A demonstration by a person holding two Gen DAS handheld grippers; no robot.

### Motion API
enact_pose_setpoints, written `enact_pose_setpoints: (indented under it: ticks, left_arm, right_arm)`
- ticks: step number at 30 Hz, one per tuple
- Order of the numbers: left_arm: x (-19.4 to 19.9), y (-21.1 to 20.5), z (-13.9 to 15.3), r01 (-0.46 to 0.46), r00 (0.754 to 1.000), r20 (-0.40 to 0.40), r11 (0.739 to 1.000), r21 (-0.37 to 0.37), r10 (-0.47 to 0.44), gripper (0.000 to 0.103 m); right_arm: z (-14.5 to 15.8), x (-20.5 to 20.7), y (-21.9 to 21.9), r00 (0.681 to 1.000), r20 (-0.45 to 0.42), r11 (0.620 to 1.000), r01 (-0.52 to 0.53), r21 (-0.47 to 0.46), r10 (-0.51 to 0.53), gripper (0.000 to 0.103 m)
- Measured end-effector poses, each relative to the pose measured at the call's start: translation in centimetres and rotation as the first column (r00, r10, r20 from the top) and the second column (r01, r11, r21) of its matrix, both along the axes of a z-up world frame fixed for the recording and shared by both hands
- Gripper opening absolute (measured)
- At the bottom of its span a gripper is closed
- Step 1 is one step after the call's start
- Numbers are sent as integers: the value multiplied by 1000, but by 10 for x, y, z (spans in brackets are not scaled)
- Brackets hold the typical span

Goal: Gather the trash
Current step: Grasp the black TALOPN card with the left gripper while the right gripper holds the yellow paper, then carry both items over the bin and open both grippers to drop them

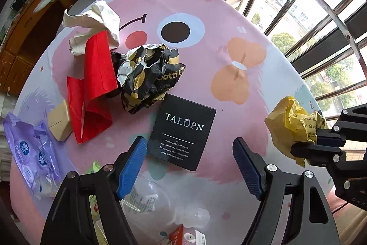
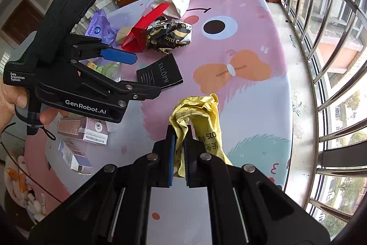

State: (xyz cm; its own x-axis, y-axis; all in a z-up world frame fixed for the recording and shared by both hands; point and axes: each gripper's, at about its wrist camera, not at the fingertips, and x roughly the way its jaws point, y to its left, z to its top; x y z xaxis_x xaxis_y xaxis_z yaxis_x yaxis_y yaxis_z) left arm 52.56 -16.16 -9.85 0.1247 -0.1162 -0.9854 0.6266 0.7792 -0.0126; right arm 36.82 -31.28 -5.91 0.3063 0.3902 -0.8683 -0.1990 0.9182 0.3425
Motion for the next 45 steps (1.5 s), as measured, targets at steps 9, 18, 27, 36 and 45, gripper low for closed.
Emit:
enact_pose_setpoints:
  ticks: [9,18,27,36,45]
  left_arm:
    - [15,0,-20,106,993,-51,994,-15,-106,78]
    - [27,2,-31,111,990,-84,994,12,-110,77]
    - [13,-19,-25,175,984,-20,983,59,-175,59]
    - [-22,-31,10,151,988,9,987,46,-152,57]
    - [-101,0,80,37,998,59,999,-26,-35,57]
  right_arm:
    - [-16,17,1,1000,-28,1000,-10,23,10,4]
    - [-26,21,-3,999,-49,999,-4,42,6,4]
    - [-26,17,-5,999,-47,999,8,44,-6,4]
    - [-8,0,-7,999,-35,998,29,48,-27,4]
    - [35,-55,18,1000,5,999,-3,34,3,4]
